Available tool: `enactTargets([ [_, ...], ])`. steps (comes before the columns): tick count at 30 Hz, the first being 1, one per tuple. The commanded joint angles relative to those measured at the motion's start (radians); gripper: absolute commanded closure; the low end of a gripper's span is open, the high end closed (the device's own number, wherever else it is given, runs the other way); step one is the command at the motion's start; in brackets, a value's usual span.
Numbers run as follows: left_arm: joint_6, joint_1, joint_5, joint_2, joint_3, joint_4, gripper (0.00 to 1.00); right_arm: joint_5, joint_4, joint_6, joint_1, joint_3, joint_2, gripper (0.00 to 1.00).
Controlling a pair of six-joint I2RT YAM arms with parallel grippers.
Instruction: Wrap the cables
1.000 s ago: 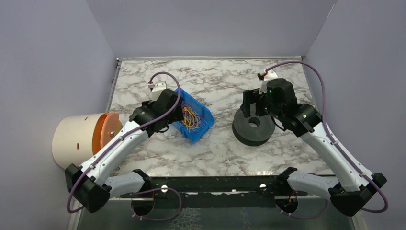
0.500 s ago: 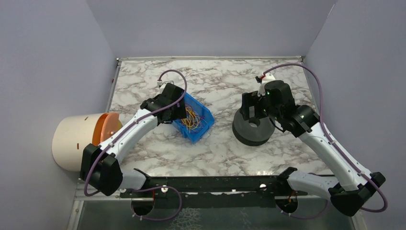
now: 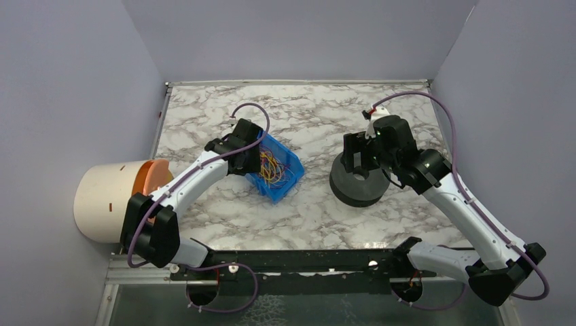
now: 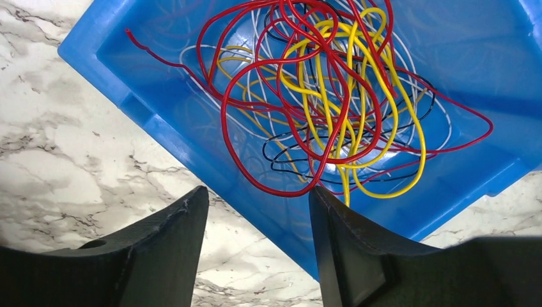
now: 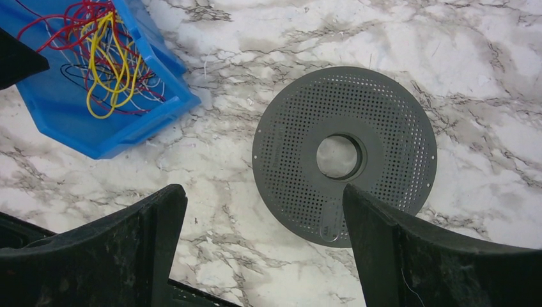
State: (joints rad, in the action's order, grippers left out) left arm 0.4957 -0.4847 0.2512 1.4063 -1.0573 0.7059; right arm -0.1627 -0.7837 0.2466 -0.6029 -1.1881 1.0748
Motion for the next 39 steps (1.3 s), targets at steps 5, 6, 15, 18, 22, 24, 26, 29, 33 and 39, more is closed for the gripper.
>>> enactTargets([
  [5, -0.029, 0.003, -0.048, 0.019, -0.011, -0.019, 0.50, -0.003, -0.030, 0.018, -0.006, -0.007, 0.010, 0.04],
  [6, -0.029, 0.002, -0.049, 0.023, -0.014, -0.020, 0.53, -0.008, -0.035, 0.019, -0.006, -0.011, 0.013, 0.04],
  [15, -0.043, 0.003, -0.030, 0.058, -0.043, -0.029, 0.67, -0.034, -0.058, 0.017, -0.006, -0.042, 0.011, 0.05],
  [18, -0.049, 0.003, -0.031, 0.079, -0.061, -0.033, 0.74, -0.039, -0.058, 0.019, -0.006, -0.039, 0.011, 0.05],
  [22, -0.055, 0.003, -0.033, 0.107, -0.088, -0.037, 0.84, -0.051, -0.057, 0.023, -0.006, -0.034, 0.011, 0.05],
  [24, -0.059, 0.003, -0.030, 0.118, -0.099, -0.041, 0.88, -0.057, -0.054, 0.026, -0.006, -0.031, 0.011, 0.05],
  [26, -0.060, 0.003, -0.029, 0.131, -0.111, -0.043, 0.91, -0.062, -0.057, 0.027, -0.006, -0.030, 0.014, 0.05],
  [29, -0.063, 0.003, -0.030, 0.156, -0.135, -0.044, 0.98, -0.089, -0.067, 0.041, -0.005, -0.028, 0.017, 0.06],
  [33, -0.061, 0.002, -0.025, 0.186, -0.173, -0.048, 1.00, -0.153, -0.107, 0.096, -0.006, -0.028, 0.031, 0.06],
  [39, -0.065, 0.003, -0.018, 0.255, -0.275, -0.054, 1.00, -0.192, -0.138, 0.143, -0.004, -0.002, 0.049, 0.06],
])
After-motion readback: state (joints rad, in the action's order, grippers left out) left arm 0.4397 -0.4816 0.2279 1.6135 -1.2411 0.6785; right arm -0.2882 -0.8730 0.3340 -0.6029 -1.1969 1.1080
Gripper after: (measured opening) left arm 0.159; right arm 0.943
